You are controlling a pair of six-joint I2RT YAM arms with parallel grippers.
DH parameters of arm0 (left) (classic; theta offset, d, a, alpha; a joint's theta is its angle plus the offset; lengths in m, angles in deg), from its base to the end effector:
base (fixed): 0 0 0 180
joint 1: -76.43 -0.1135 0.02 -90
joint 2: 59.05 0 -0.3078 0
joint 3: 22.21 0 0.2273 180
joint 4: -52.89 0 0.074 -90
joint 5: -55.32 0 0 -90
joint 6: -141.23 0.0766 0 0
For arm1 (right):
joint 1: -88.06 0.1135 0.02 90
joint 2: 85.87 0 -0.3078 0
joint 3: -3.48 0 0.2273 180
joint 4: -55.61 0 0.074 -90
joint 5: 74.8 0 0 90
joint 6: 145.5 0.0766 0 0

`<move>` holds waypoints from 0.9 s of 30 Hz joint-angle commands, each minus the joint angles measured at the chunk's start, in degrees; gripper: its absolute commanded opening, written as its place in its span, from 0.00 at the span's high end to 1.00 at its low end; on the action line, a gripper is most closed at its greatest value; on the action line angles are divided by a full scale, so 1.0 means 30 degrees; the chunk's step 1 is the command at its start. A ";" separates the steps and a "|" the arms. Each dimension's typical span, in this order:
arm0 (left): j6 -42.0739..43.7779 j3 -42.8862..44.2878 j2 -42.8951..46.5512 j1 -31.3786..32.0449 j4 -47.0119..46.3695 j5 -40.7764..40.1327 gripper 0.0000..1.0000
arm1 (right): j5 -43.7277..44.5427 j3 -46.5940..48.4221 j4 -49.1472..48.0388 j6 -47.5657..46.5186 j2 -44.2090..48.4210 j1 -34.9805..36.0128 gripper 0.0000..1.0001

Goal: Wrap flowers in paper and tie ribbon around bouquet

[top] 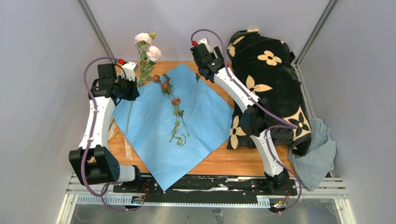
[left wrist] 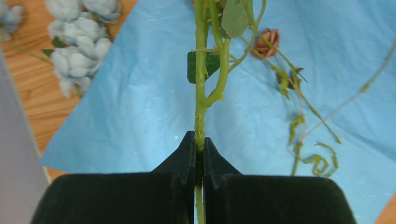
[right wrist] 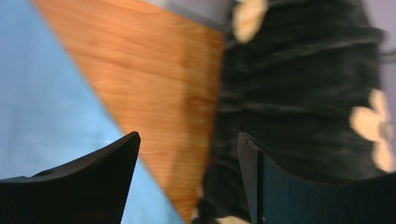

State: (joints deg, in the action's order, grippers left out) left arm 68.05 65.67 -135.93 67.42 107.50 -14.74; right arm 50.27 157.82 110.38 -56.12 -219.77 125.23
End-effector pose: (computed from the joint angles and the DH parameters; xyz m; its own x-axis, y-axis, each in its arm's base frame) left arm 0.2796 0.0179 0.3559 -0.6241 0.1765 -0.7611 0.2897 0.9570 -0.0156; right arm 0.4723 0.3028 0.3376 -0.4481 -0.3509 -0.8222 -0.1213 0.9351 -0.3330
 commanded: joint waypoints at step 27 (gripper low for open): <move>-0.5262 0.0426 0.0979 0.3617 0.1601 0.8469 1.00 | -2.1711 -1.7852 -3.0924 1.9038 0.6789 0.1568 0.20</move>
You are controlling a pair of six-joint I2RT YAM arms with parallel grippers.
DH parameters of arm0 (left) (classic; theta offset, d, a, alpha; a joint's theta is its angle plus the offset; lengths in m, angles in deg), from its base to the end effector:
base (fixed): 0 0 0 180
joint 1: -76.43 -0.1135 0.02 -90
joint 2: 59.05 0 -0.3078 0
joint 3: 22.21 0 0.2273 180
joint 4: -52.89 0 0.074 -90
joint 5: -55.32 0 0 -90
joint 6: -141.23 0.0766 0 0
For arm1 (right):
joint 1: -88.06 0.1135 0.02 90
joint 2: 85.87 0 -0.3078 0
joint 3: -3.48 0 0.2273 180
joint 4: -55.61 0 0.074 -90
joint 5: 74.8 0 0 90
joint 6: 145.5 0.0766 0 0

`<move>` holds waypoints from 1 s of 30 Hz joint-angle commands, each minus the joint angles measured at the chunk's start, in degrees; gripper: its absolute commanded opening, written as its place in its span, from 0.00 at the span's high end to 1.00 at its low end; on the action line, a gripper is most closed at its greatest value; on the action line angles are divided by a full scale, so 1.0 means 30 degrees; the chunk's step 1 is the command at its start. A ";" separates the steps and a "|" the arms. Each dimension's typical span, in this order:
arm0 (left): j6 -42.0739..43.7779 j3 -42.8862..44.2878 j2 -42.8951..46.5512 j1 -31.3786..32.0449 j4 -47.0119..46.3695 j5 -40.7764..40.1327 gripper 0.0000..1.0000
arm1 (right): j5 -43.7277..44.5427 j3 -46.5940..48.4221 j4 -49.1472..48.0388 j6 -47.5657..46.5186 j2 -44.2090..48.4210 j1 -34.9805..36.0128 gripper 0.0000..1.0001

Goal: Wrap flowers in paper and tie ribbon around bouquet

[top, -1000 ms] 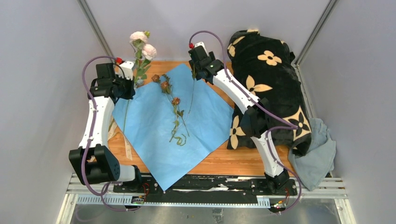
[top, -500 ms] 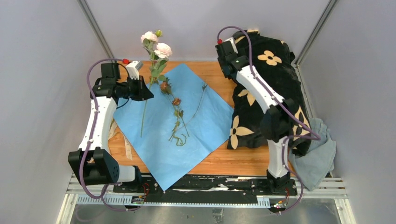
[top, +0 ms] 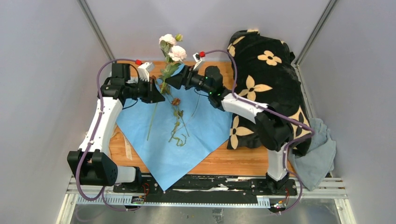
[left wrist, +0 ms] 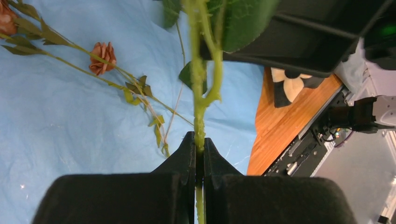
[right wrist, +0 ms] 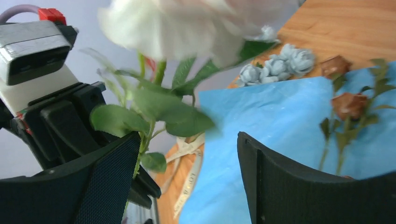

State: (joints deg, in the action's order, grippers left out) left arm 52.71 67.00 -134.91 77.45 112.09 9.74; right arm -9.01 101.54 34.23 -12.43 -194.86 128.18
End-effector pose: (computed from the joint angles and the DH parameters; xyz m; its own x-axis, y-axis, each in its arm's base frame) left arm 0.2546 -0.0582 0.3721 -0.7042 0.0310 -0.7093 0.5185 0.7049 -0.4840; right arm 0.3505 0.3364 0.3875 -0.5106 0.3842 -0.7692 -0.7493 0.2398 0.6172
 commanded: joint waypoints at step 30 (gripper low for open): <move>0.7885 0.0087 -0.1580 -0.3868 0.0964 -1.3800 0.00 | 0.4076 0.6216 1.6086 -0.3994 -0.5048 0.0591 1.00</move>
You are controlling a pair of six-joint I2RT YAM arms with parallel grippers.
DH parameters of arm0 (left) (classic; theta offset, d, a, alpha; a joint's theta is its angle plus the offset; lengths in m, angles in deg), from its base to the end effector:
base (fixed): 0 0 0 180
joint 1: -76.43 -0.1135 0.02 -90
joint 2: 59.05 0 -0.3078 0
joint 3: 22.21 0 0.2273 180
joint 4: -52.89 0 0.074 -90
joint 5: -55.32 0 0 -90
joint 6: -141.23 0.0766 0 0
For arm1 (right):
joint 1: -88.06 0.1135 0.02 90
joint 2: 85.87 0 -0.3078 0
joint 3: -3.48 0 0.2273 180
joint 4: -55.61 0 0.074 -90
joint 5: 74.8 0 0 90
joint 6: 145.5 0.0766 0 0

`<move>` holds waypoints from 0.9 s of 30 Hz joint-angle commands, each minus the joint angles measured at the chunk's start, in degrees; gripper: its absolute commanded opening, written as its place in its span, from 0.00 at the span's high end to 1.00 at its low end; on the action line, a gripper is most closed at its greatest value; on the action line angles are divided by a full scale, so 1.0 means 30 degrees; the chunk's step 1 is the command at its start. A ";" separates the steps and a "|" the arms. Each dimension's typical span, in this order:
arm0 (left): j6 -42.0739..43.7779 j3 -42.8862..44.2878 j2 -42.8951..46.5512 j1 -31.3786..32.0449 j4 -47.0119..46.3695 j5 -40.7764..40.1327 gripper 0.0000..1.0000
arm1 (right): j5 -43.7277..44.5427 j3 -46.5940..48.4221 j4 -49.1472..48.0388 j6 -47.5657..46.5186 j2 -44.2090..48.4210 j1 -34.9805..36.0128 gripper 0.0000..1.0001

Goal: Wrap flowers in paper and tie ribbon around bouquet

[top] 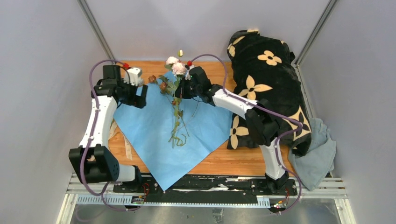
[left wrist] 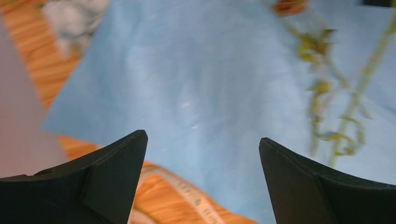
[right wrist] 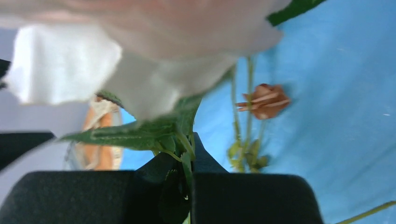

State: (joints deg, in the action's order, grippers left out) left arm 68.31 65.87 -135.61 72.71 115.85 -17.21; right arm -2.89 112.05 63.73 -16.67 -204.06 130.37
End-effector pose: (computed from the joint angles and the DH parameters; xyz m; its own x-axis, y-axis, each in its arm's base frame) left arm 0.2638 -0.0059 0.3433 -0.7092 0.2346 -0.6648 0.3485 0.9364 -0.0413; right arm 0.3754 0.3739 0.3021 -0.7139 0.1562 -0.6826 -0.5276 0.5211 0.6709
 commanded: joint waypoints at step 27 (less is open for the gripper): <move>0.4275 1.0004 -1.5525 -0.5379 -0.0899 -0.2269 0.39 | 0.7989 0.3420 1.1787 -0.7307 0.0476 0.0275 0.48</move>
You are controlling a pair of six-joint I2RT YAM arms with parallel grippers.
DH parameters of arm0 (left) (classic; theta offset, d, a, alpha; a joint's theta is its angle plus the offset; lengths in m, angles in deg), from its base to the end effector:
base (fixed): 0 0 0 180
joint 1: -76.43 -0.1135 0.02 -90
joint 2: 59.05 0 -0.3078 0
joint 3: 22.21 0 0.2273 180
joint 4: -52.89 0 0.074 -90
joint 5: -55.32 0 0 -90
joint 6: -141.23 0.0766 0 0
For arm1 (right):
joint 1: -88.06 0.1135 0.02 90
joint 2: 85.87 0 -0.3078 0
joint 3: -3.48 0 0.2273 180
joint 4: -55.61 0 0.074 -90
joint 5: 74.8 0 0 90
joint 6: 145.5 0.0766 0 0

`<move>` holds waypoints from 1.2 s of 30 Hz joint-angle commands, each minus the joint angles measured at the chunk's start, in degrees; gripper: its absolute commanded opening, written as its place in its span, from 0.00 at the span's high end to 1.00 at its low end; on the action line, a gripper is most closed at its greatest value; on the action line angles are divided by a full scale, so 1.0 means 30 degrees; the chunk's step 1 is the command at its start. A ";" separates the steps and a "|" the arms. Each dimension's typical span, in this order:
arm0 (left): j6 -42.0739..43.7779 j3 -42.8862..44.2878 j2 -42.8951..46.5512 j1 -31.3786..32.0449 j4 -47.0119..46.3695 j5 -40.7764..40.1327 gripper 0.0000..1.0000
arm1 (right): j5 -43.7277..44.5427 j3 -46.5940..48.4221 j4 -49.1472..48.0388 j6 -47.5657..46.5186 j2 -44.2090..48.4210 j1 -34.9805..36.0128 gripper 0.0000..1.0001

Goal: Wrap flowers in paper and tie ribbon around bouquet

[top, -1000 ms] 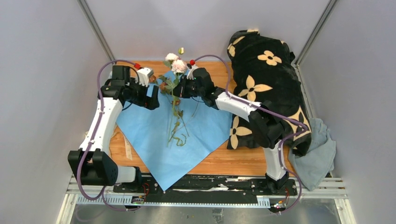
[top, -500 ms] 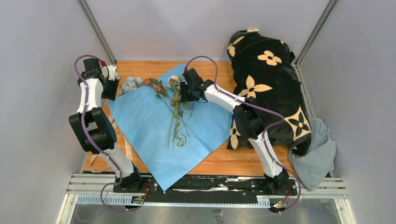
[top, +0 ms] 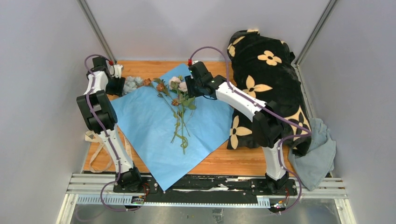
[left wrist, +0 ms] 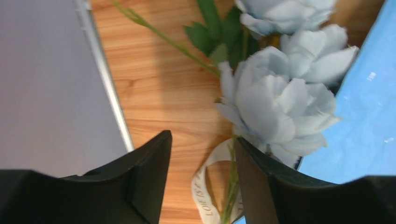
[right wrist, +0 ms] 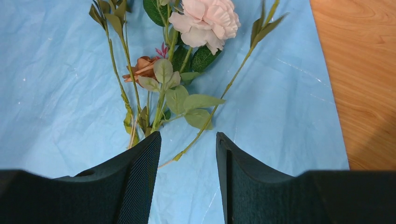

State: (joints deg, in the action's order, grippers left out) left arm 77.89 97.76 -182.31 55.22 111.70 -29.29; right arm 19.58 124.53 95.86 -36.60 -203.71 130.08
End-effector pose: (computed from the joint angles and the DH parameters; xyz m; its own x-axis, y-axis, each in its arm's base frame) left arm 0.4557 0.1691 0.2250 -0.8795 0.1378 -0.4554 0.0844 0.9871 0.1358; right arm 0.3833 0.3375 0.3078 -0.6249 -0.1283 -0.7701 -0.4436 0.8700 0.2150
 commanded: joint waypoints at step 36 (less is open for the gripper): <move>-0.4477 0.2585 0.5803 -0.0224 -0.3703 0.3616 1.00 | 0.0404 -0.2301 0.1364 -0.1704 0.1534 0.0929 0.50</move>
State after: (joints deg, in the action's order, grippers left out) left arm 68.12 103.51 -168.15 54.89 103.11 -22.98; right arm 21.16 118.30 98.95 -40.16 -201.70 131.90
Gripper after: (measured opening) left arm 0.022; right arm 0.503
